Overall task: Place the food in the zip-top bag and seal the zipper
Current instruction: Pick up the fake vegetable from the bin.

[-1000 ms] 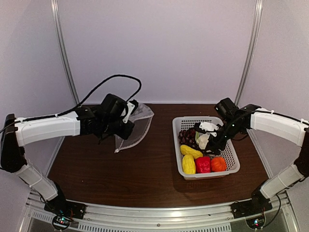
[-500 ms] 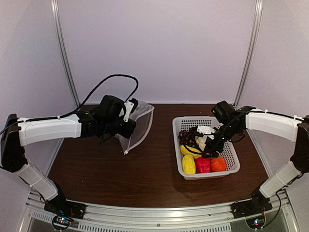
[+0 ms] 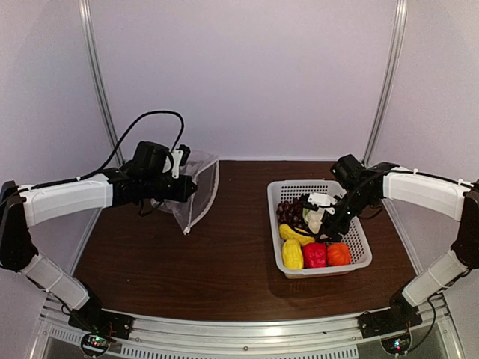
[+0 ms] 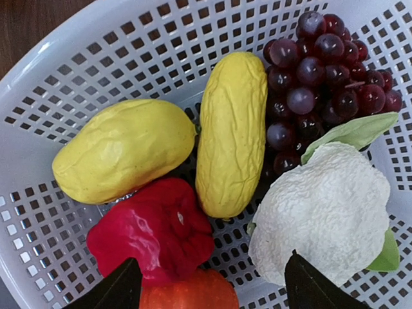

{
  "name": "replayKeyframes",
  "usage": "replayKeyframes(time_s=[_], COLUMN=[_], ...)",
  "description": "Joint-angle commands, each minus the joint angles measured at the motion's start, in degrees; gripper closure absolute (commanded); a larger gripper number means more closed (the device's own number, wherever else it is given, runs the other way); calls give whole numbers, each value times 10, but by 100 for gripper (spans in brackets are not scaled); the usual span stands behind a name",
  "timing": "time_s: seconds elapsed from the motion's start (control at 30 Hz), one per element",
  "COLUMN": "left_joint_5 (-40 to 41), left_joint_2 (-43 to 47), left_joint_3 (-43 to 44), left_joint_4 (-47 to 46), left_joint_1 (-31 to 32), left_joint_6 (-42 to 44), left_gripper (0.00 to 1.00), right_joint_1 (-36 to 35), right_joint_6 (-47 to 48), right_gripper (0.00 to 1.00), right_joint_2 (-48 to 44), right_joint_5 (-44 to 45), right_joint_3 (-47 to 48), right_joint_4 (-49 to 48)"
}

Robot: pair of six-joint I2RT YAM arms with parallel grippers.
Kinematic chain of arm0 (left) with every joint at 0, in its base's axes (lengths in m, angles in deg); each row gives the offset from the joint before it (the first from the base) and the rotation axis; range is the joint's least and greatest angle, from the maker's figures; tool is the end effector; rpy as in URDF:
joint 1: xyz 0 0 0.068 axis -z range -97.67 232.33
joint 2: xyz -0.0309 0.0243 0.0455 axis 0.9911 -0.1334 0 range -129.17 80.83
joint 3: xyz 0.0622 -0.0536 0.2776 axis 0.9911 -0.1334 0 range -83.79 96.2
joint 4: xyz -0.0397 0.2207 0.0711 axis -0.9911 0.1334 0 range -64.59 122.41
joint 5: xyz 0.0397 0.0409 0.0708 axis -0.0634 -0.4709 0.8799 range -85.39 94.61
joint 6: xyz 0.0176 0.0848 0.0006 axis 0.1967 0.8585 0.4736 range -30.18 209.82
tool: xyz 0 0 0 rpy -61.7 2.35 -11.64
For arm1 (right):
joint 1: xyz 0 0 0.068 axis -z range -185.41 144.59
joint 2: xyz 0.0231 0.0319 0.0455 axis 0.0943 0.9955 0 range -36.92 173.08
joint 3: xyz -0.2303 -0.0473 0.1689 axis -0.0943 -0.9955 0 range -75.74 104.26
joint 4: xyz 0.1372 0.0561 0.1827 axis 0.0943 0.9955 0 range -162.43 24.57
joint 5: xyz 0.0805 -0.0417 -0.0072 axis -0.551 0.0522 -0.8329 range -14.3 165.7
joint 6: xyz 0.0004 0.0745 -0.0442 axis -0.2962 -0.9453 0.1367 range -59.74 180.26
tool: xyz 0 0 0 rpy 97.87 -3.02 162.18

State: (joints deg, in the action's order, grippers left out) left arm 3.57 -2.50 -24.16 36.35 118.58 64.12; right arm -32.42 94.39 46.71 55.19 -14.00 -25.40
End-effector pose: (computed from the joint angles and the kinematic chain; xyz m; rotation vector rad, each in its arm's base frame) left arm 0.2683 -0.1985 0.2750 0.2172 2.2358 -0.6240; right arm 0.2238 0.1441 0.2319 -1.4609 2.2938 0.4594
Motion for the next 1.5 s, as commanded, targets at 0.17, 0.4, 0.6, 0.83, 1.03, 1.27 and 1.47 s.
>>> replayKeyframes(time_s=[0.17,0.4,0.6,0.83,1.03,1.27,1.47], left_joint_5=[-66,-76,-79,-96,-131,-156,-179], left_joint_2=[-6,0,12,11,-8,-27,-29], left_joint_3=[5,3,0,-3,4,8,14], left_joint_4=[-25,-25,-28,-34,-37,-43,-46], left_joint_1=[-28,-28,-28,-28,-28,-28,-3], left_joint_6=[-17,-15,-13,-16,-13,10,-22], left_gripper=[100,100,100,100,100,100,100], right_joint_1=[3,-3,-19,-28,-23,-17,-18], right_joint_6=[-8,-16,-27,-29,-24,-18,-54], right_gripper=[22,0,1,25,40,46,45], right_joint_2=[8,79,110,114,24,-59,-131], right_joint_5=[-31,-72,-72,-75,-43,-39,-44], right_joint_3=[-19,1,9,20,27,25,76], right_joint_4=[44,63,60,60,75,78,18])
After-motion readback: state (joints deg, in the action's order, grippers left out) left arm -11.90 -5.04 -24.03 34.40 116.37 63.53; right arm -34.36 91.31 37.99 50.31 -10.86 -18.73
